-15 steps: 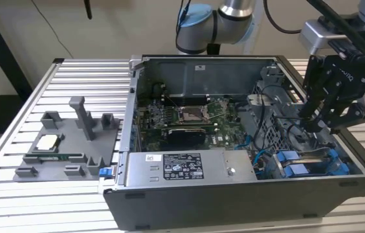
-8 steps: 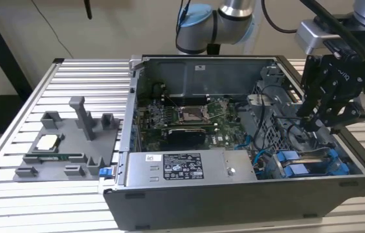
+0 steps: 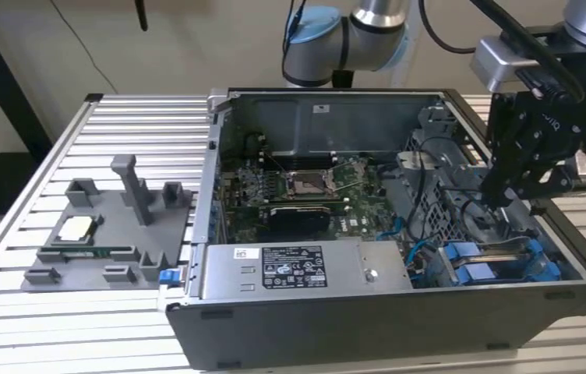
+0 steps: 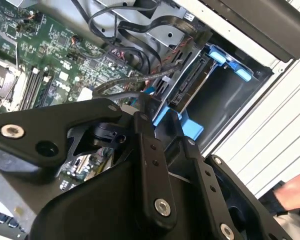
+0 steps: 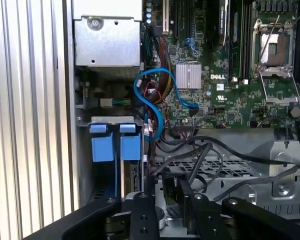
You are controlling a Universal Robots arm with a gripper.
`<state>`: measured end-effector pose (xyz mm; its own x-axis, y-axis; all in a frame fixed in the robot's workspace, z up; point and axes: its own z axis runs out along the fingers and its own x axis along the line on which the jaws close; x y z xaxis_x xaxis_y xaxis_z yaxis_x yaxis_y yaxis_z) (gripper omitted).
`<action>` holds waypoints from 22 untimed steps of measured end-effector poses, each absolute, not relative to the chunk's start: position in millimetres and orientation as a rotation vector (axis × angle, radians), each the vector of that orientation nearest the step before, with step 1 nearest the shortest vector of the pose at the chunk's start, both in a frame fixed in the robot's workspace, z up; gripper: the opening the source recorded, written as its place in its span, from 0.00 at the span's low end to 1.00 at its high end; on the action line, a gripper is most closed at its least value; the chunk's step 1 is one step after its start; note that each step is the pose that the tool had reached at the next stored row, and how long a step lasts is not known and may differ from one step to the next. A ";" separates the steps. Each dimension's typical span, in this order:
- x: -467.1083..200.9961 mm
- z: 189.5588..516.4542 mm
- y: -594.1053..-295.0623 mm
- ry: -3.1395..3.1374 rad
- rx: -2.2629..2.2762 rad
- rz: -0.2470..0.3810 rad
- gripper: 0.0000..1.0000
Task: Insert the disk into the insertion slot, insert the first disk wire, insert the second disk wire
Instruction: 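Insert the first disk wire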
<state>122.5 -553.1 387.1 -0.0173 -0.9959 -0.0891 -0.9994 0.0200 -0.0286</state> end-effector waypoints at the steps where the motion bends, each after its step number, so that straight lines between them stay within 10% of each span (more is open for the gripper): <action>1: 122.4 386.9 -553.2 2.182 -2.141 0.064 0.29; 22: 133.5 381.1 -557.5 2.204 -2.164 0.024 0.19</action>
<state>133.5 -557.5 381.1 -0.0178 -0.9987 -0.0483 -0.9995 0.0190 -0.0254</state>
